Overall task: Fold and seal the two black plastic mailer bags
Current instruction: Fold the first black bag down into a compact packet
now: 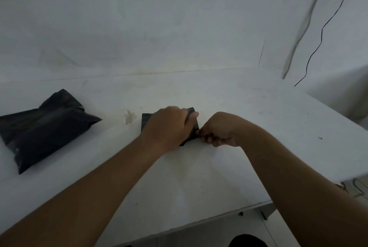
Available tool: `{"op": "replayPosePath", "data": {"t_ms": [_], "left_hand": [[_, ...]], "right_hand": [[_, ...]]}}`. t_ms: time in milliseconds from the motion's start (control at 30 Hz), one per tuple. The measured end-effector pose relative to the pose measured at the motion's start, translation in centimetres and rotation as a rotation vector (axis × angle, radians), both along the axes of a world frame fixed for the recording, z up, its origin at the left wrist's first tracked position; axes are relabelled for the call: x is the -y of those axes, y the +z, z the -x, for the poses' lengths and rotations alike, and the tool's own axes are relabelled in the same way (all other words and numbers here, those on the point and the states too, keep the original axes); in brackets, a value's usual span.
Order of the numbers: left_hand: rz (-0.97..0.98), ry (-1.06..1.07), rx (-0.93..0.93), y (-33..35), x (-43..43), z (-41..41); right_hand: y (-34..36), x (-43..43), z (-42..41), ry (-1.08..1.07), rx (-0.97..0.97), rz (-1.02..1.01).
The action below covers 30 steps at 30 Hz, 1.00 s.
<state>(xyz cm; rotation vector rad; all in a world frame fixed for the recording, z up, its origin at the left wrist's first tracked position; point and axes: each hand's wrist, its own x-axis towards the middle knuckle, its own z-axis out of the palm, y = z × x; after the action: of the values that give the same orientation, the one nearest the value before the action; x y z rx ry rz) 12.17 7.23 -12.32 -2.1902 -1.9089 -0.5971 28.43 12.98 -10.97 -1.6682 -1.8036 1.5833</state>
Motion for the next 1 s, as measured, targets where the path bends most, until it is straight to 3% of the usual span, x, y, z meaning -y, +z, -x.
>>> {"op": "replayPosePath", "data": {"t_ms": [133, 467, 600, 700, 900, 1000], "left_hand": [[0.107, 0.016, -0.247, 0.3, -3.2, 0.8], [0.135, 0.031, -0.141, -3.0, -3.7, 2.4], [0.097, 0.051, -0.164, -3.6, -3.3, 2.4], [0.133, 0.042, -0.146, -3.5, -3.1, 2.6], [0.3, -0.094, 0.103, -3.4, -3.0, 4.2], [0.302, -0.14, -0.046, -3.3, -2.4, 6.5]], "right_hand": [[0.3, 0.2, 0.1, -0.027, 0.03, -0.014], [2.0, 0.7, -0.7, 0.227, 0.475, -0.127], [2.2, -0.4, 0.8, -0.043, 0.276, -0.531], [0.7, 1.5, 2.6, 0.056, 0.248, -0.8], [-2.8, 3.5, 2.6, 0.179, 0.245, -0.842], [-2.8, 3.3, 2.2, 0.194, 0.265, -0.795]]}}
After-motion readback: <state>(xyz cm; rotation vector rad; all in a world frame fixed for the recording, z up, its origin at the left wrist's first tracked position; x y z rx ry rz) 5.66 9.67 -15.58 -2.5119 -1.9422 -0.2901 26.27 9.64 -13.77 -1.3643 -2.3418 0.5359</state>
